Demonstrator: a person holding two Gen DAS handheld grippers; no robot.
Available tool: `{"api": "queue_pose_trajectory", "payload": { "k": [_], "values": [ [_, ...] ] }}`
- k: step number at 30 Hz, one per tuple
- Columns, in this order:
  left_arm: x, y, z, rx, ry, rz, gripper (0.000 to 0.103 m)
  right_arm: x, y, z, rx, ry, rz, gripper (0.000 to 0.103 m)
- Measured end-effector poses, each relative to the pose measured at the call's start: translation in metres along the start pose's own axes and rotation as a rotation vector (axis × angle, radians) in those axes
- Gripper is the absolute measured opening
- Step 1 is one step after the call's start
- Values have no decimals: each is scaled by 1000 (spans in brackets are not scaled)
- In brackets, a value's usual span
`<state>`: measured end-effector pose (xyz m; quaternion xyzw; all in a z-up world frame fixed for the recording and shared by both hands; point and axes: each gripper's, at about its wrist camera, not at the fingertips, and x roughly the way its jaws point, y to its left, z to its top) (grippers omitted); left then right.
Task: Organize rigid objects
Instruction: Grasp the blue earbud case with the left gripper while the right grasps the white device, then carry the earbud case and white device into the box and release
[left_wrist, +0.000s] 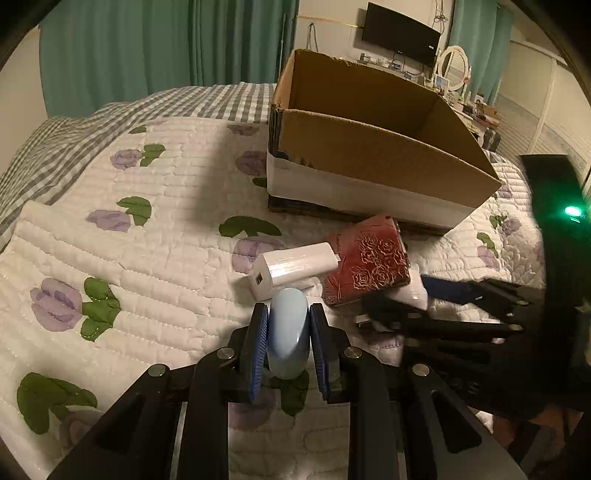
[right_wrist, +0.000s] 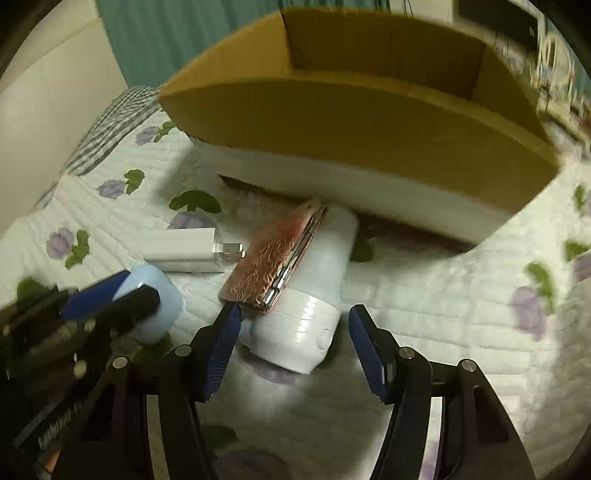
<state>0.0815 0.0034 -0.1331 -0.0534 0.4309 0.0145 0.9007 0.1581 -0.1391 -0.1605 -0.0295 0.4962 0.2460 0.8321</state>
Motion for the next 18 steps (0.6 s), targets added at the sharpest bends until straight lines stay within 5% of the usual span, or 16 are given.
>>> {"api": "queue_pose_trajectory", "payload": {
  "k": [10,18],
  "values": [
    [-7,6,0,-42,-13,-58,22,-51,-5,-12,-11,-126,-67,56],
    [-50,-3,9,-32,-92,-78,22,-104,-2,-11,-32,-235,-80,56]
  ]
}}
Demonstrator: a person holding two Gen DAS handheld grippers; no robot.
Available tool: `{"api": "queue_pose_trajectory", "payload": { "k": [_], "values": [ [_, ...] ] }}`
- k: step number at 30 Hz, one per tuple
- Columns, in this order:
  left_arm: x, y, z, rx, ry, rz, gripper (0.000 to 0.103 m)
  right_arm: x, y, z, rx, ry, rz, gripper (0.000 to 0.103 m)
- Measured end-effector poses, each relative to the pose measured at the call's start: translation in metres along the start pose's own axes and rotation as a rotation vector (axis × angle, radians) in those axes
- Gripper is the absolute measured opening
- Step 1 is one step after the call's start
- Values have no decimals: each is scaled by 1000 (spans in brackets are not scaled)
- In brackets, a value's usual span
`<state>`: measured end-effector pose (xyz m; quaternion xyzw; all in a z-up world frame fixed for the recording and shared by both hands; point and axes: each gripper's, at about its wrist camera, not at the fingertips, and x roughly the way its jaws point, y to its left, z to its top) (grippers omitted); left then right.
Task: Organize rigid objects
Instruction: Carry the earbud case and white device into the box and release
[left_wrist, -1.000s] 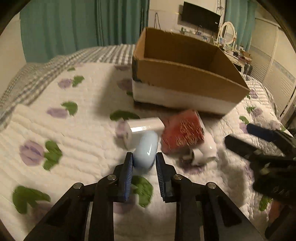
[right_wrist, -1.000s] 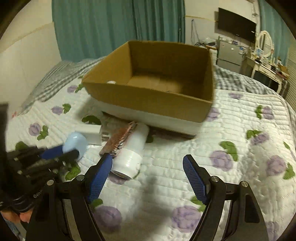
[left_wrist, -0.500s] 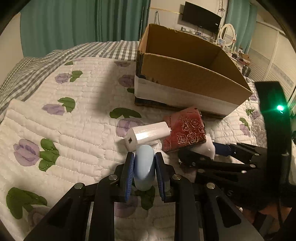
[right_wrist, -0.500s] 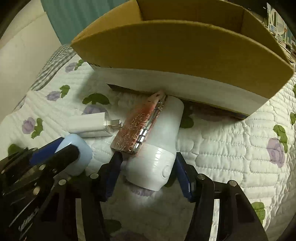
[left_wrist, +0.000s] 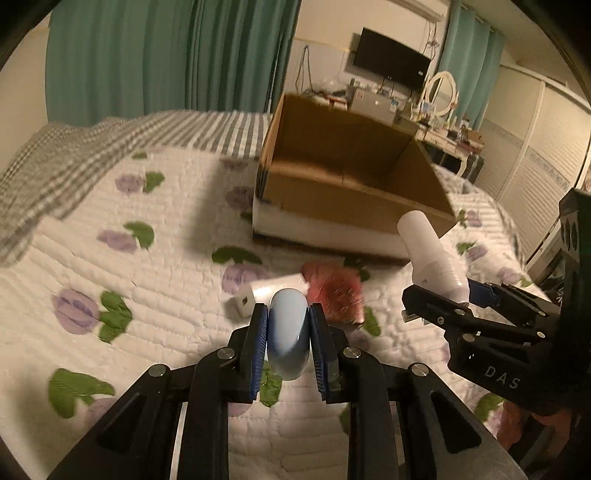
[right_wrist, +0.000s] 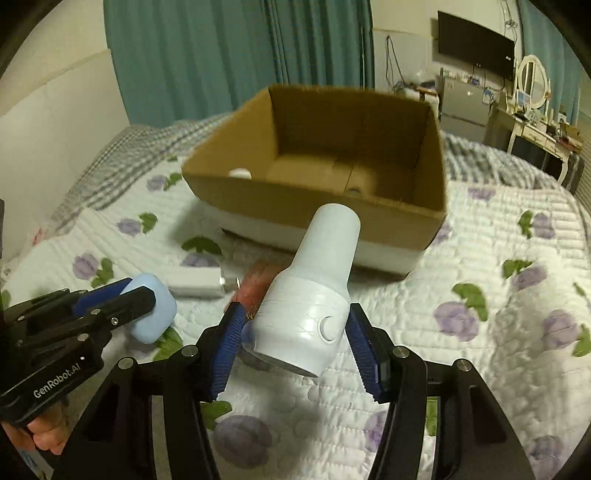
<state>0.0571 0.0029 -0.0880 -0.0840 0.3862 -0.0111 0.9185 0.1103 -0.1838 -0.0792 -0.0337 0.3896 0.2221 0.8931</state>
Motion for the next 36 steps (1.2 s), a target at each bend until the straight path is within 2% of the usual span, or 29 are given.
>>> {"api": "queue_pose_trajectory", "payload": {
  "k": [3,8,14,17,22,24,29,33,36],
  "values": [
    [-20,-6,12,-8,-30,-26,22,-23,-1,11,-2,-45,0,56],
    [-52,-23,58,33,-116,-30,22,-55,-10,44,-5,-108,-1,56],
    [-54,-40,118,90,-204,3,22,-64,-28,86,-3,-169,0,56],
    [-27,-46,150,102,-200,7,22,-57,-40,107,0,-184,-1,56],
    [25,-47,179,116,-159,-29,22,-34,-57,135,-22,-183,-7,56],
    [51,-48,183,137,-123,-62,22,-19,-62,144,-39,-176,-12,56],
    [105,-46,179,151,-56,-54,22,17,-71,147,-56,-126,-14,56],
    [123,-44,171,170,-38,-28,23,39,-76,142,-57,-71,-10,56],
    [128,-43,171,166,-35,-20,23,41,-78,142,-53,-73,-7,56]
  ]
}}
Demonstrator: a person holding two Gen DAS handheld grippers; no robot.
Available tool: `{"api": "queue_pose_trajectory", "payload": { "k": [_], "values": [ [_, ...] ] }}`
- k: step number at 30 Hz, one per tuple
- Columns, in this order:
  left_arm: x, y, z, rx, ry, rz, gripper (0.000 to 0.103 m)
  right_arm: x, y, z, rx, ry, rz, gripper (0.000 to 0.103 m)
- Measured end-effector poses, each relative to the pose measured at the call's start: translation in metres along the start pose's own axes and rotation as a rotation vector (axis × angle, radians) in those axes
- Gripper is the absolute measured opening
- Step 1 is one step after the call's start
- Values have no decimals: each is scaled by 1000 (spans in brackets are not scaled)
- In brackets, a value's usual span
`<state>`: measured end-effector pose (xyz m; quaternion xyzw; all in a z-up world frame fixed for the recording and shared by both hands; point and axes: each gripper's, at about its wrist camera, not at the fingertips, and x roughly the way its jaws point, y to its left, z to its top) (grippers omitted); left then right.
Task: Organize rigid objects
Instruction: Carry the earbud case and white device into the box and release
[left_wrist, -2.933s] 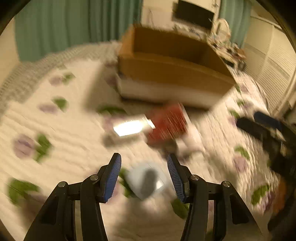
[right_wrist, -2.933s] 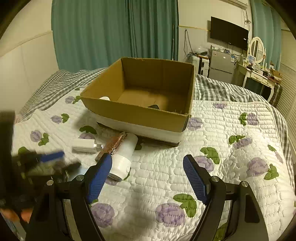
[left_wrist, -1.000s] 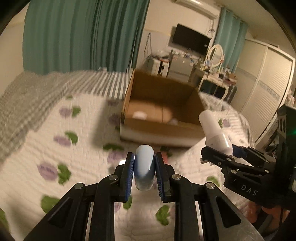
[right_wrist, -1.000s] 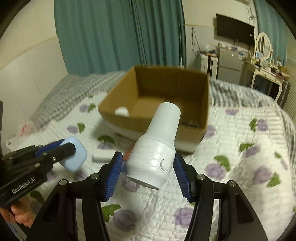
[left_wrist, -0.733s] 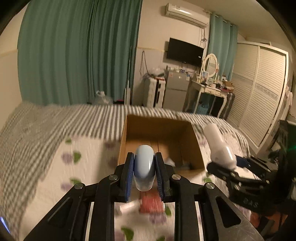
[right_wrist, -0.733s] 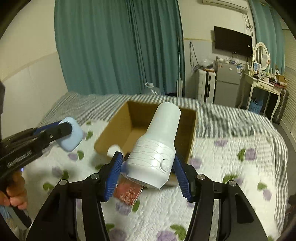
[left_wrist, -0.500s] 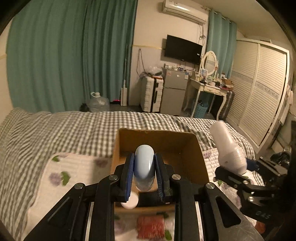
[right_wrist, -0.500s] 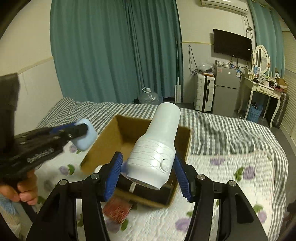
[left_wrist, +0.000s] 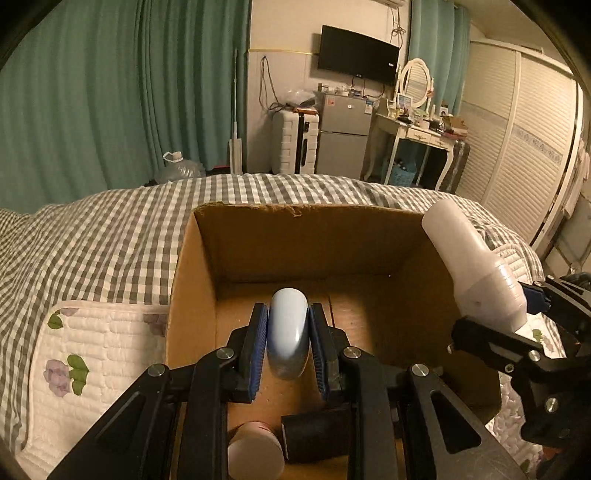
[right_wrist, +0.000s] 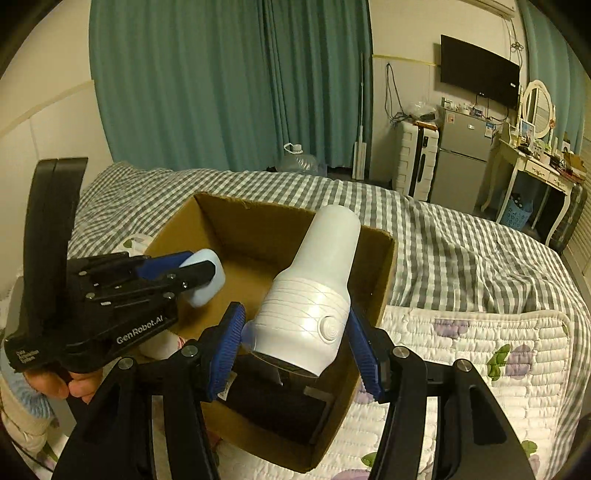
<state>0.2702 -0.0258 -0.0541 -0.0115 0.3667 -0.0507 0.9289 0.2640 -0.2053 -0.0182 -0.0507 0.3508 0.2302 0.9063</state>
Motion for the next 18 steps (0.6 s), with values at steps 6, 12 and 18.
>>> {"api": "queue_pose_trajectory", "payload": {
  "k": [6,12,18],
  "values": [
    [-21,2,6,-1,-29,29,52,0,0,1,-8,-10,-25,56],
    [-51,5,8,6,-66,48,53,14,-2,1,-20,-4,-48,57],
    [-52,17,-3,-22,-66,61,53,27,-2,-3,-25,-7,-64,64]
  ]
}}
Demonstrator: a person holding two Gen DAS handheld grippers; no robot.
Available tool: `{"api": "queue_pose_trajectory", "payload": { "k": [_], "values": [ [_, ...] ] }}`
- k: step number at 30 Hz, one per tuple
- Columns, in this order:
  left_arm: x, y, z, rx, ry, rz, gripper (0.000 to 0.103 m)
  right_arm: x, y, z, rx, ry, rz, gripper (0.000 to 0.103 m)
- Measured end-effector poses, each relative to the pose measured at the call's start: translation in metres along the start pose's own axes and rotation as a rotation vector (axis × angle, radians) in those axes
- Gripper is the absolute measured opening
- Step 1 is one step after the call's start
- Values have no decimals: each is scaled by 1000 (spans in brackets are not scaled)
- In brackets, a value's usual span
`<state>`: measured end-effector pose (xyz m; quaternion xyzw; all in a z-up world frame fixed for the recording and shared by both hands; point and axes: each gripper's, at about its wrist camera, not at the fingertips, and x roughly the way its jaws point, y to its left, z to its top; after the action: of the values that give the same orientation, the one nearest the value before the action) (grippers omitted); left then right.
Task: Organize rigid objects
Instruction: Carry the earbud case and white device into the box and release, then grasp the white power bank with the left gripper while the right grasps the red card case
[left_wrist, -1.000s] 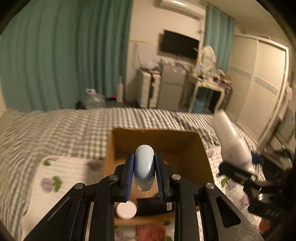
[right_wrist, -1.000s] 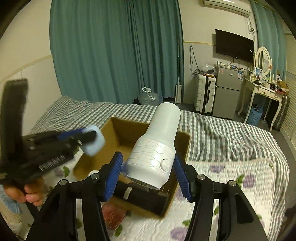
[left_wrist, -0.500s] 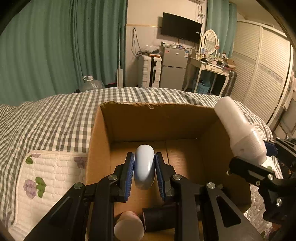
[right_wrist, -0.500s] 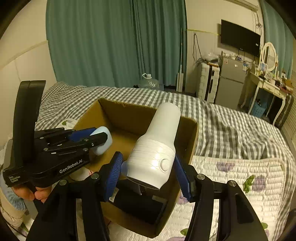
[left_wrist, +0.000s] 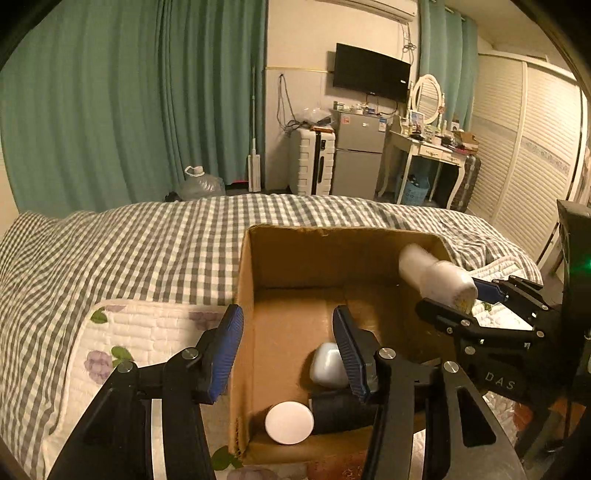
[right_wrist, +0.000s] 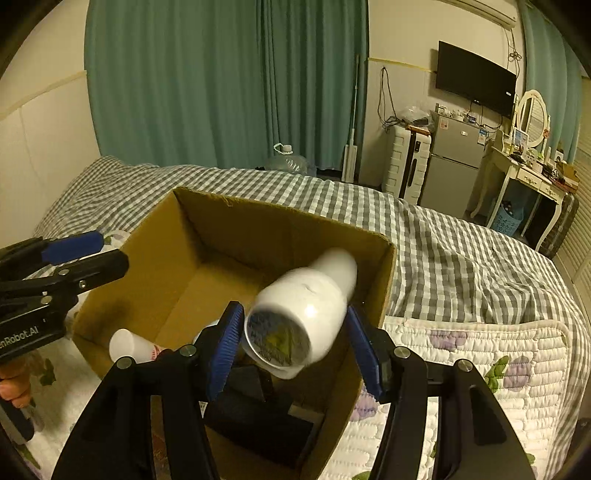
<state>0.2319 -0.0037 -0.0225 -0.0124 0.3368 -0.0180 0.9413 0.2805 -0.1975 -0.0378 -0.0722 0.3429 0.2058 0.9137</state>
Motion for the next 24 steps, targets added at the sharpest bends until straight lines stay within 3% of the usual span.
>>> {"api": "queue_pose_trajectory", "payload": {
  "k": [2,15,24],
  "values": [
    [2,2,-1,-2,4,-7,53,-2,-1,-2,7,-16,-15,76],
    [-45,0,-27,-37,-26,-9,58,-83,-1,-29,78,-163,-44,79],
    [-64,8,-73,-50,6,11,60,-99,29,-84,77,-116,-75,93]
  ]
}}
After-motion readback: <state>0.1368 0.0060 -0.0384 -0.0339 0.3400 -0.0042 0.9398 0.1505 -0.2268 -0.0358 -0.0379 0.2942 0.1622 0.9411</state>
